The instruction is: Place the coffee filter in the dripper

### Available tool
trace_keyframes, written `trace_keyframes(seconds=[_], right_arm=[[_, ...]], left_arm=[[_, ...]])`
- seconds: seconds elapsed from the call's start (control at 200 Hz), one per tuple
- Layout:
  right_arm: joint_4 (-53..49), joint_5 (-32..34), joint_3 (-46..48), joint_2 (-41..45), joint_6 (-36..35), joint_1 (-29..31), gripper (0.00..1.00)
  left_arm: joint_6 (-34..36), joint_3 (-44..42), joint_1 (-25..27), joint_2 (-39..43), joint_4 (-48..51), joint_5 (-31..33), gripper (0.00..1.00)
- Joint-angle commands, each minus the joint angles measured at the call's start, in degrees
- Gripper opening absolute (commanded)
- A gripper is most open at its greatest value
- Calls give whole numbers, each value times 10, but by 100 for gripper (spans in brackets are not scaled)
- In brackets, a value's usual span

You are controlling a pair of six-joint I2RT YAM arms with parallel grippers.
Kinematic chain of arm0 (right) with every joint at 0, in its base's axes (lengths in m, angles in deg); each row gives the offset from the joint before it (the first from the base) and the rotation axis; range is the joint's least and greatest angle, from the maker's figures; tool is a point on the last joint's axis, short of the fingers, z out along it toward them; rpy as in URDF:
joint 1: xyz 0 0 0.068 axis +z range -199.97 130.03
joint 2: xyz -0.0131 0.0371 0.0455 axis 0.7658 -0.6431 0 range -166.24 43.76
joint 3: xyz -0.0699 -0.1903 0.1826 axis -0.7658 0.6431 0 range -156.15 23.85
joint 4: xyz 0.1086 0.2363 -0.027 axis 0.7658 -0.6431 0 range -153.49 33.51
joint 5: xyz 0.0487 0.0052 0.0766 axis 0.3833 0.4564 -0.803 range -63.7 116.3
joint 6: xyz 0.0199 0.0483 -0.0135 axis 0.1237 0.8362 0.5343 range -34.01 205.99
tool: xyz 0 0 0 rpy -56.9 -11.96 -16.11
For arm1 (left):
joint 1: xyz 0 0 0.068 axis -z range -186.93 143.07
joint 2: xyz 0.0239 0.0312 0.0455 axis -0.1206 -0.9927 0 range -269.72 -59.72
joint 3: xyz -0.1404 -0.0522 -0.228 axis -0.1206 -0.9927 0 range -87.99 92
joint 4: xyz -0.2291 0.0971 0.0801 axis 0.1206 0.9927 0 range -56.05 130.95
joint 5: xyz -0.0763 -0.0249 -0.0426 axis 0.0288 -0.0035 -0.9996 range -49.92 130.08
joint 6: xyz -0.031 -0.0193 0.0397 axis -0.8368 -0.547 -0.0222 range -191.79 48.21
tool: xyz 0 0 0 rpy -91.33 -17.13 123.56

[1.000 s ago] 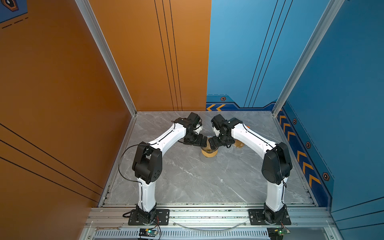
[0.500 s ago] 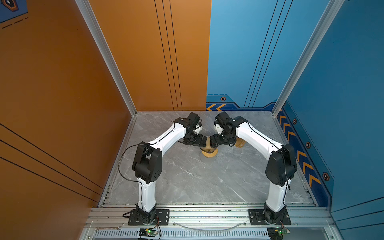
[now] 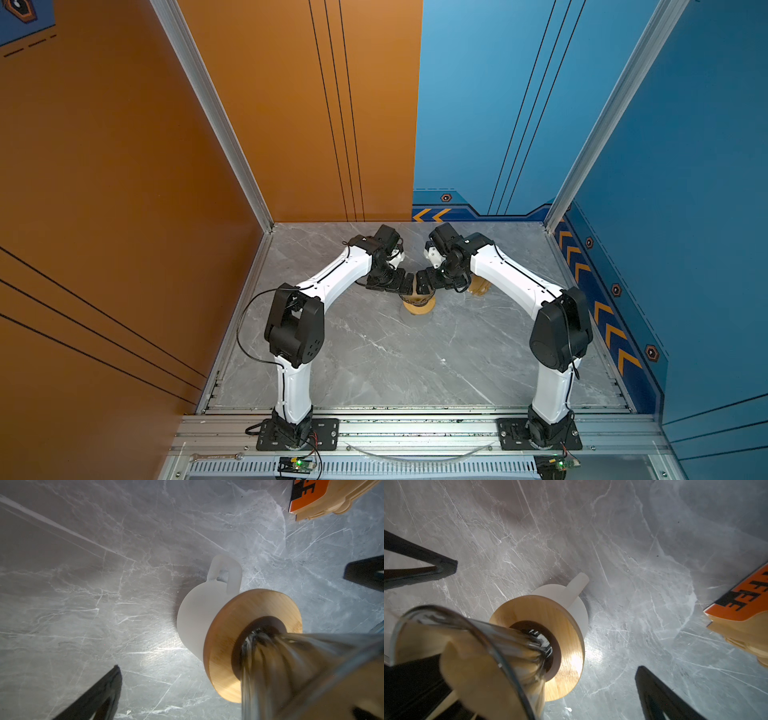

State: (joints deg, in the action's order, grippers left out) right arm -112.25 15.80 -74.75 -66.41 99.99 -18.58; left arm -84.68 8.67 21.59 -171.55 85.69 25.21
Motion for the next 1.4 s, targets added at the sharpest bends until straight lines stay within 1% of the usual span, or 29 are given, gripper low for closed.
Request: trace_keyframes(seconds=[0.0, 0.405, 0.846, 1.391], right_arm=[[3, 2, -7, -20, 11, 1, 97], [3, 7, -13, -47, 18, -9, 97], [3, -16, -8, -54, 23, -19, 97], [50, -39, 58, -16, 33, -28, 97]], left_arm=[[3, 10, -5, 14, 14, -19, 98], [1, 10, -5, 22, 14, -27, 98], [3, 7, -6, 29, 14, -23, 98], [3, 6, -4, 26, 13, -21, 98]])
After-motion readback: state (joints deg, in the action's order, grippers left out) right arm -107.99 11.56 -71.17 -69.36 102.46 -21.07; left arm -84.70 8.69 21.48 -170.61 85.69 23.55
